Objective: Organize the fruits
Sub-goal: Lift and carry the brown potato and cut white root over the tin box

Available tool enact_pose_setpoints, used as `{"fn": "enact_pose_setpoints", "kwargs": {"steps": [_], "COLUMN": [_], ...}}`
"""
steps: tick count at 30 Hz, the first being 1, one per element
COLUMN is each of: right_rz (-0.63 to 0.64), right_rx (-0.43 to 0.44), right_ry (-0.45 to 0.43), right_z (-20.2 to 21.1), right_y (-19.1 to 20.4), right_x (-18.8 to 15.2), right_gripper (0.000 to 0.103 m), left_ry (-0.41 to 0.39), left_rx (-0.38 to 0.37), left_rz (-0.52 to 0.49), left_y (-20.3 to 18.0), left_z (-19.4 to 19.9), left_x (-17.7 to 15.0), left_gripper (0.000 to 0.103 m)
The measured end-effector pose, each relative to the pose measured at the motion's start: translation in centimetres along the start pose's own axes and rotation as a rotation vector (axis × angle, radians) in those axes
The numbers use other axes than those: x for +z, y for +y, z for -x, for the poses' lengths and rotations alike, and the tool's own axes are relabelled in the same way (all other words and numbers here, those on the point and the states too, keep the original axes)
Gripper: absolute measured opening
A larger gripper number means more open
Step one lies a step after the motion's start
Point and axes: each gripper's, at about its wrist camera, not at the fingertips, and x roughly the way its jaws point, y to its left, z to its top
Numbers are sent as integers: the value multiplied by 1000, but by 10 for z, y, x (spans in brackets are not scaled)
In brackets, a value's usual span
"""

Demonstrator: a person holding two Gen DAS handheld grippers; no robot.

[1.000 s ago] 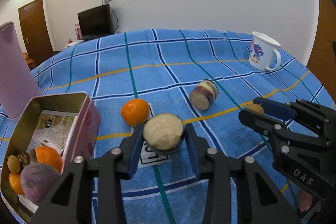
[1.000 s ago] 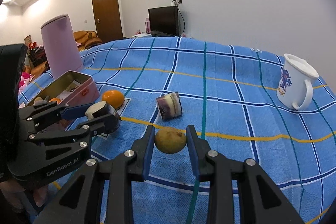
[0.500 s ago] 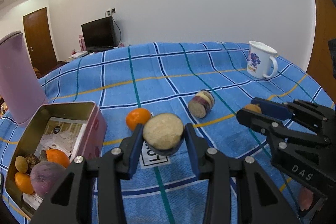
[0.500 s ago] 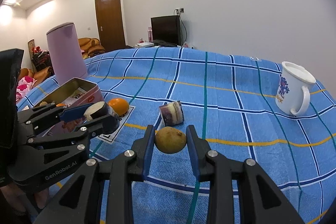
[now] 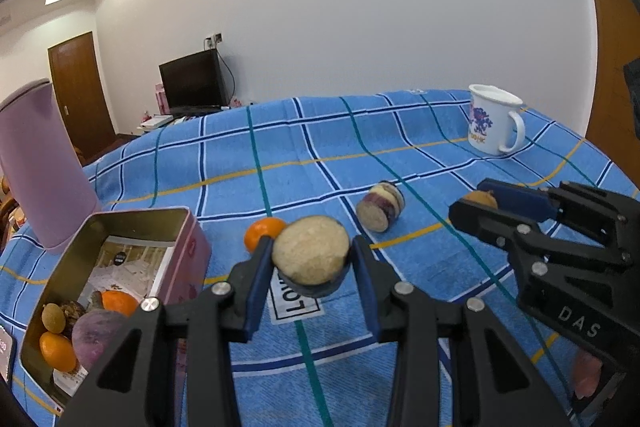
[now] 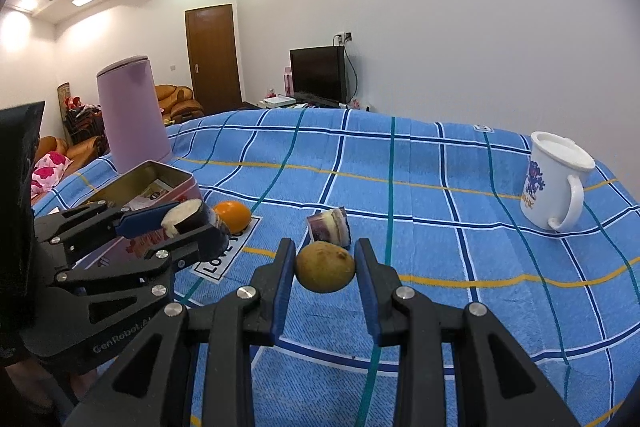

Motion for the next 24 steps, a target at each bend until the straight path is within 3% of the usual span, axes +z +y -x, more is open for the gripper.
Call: {"fn": "enact_pose_setpoints", "kwargs": {"steps": [24], "right_rz": [15], "right_rx": [0], "right_ry": [-59], "right_z": [12], "right_y": [2], "right_x": [-1], "right_gripper": [32], "left_ry": [-72], "left_rx": [16], "left_rz": [28], "left_y": [5], "left_z": [15], "left_x": [-2], "left_gripper": [41]}}
